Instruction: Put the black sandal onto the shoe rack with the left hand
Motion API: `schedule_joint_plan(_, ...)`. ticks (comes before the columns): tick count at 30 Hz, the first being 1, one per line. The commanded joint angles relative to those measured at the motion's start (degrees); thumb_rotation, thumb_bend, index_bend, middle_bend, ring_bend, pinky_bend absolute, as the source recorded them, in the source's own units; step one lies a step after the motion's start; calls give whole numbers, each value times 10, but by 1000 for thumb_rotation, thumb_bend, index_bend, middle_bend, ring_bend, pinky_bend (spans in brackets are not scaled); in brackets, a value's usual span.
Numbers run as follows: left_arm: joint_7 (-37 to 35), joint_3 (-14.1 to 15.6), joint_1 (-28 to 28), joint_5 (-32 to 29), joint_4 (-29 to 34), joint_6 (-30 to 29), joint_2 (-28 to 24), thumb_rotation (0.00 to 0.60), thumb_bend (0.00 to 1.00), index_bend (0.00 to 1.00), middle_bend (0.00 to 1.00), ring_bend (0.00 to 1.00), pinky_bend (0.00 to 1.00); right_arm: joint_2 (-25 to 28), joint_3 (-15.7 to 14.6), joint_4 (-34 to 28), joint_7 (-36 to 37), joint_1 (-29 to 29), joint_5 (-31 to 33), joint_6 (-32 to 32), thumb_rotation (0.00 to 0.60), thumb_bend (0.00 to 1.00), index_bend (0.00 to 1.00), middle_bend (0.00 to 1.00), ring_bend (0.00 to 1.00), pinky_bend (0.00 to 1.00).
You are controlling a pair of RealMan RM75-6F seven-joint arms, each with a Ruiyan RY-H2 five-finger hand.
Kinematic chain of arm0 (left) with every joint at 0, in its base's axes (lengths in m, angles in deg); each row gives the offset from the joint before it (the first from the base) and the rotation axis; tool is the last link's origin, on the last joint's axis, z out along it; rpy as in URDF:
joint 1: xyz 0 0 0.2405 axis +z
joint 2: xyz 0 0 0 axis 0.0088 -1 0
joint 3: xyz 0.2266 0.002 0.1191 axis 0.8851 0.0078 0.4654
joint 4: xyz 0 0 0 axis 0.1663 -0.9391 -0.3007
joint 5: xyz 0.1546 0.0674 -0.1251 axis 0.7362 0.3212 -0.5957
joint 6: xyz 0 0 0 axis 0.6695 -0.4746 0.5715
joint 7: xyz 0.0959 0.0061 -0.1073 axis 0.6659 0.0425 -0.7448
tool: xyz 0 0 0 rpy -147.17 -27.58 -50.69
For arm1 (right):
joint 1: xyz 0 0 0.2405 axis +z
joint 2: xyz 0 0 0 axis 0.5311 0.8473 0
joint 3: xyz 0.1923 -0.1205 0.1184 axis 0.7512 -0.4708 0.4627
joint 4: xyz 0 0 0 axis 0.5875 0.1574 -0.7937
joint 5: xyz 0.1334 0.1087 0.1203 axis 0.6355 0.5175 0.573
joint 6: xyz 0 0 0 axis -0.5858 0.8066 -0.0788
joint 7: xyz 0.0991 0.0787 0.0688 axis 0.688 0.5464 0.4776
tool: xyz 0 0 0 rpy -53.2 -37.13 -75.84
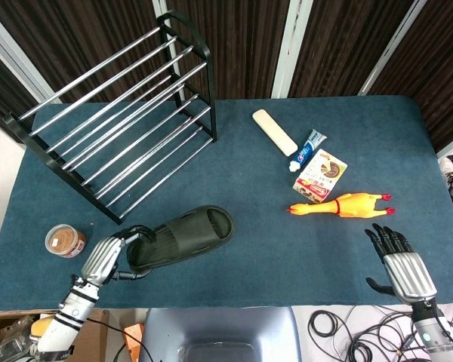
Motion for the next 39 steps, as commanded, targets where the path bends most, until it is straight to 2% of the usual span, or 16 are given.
schedule_joint_plan(1,45,-57,-36,-124,88,58,-24,550,260,451,739,727,871,0,0,0,-1,1,0,2,600,127,0,0,0,117)
schedule_joint_plan(5,90,-105,-76,-232,139,85,-28,559,275,457,739,727,870,-2,0,0,-5,3,1,5,600,127,0,0,0,117)
schedule_joint_plan(8,133,-136,-111,-310,149,79,-3,575,282,456,740,726,869,-4,-1,1,-8,4,2,8,600,127,0,0,0,117)
schedule_joint_plan(10,149,-166,-139,-389,158,80,10,586,291,454,738,727,869,-4,-1,0,-8,5,2,8,600,127,0,0,0,117)
schedule_joint_plan(12,168,-197,-169,-456,162,72,16,596,299,452,738,727,869,-2,-1,0,-6,4,0,6,600,127,0,0,0,117)
schedule_joint_plan(15,206,-227,-204,-518,168,44,18,599,302,452,739,727,869,0,0,1,0,4,1,5,600,127,0,0,0,117)
schedule_joint_plan(19,238,-262,-238,-572,175,4,16,598,302,451,739,728,869,2,0,1,5,5,1,6,600,128,0,0,0,117)
schedule_joint_plan(24,274,-299,-274,-618,148,-43,14,600,304,451,741,730,870,5,-3,0,9,3,-5,2,600,127,0,0,0,117)
schedule_joint_plan(27,285,-315,-286,-650,135,-51,7,600,304,451,744,732,871,5,-2,0,10,2,-4,0,600,128,0,0,0,117)
schedule_joint_plan(34,311,-326,-319,-707,59,-60,22,600,304,456,760,741,878,2,-3,0,4,4,-4,6,600,127,0,0,0,117)
schedule_joint_plan(39,325,-328,-339,-715,4,-66,35,600,304,456,764,744,880,4,-2,0,7,4,-1,4,600,128,0,0,0,117)
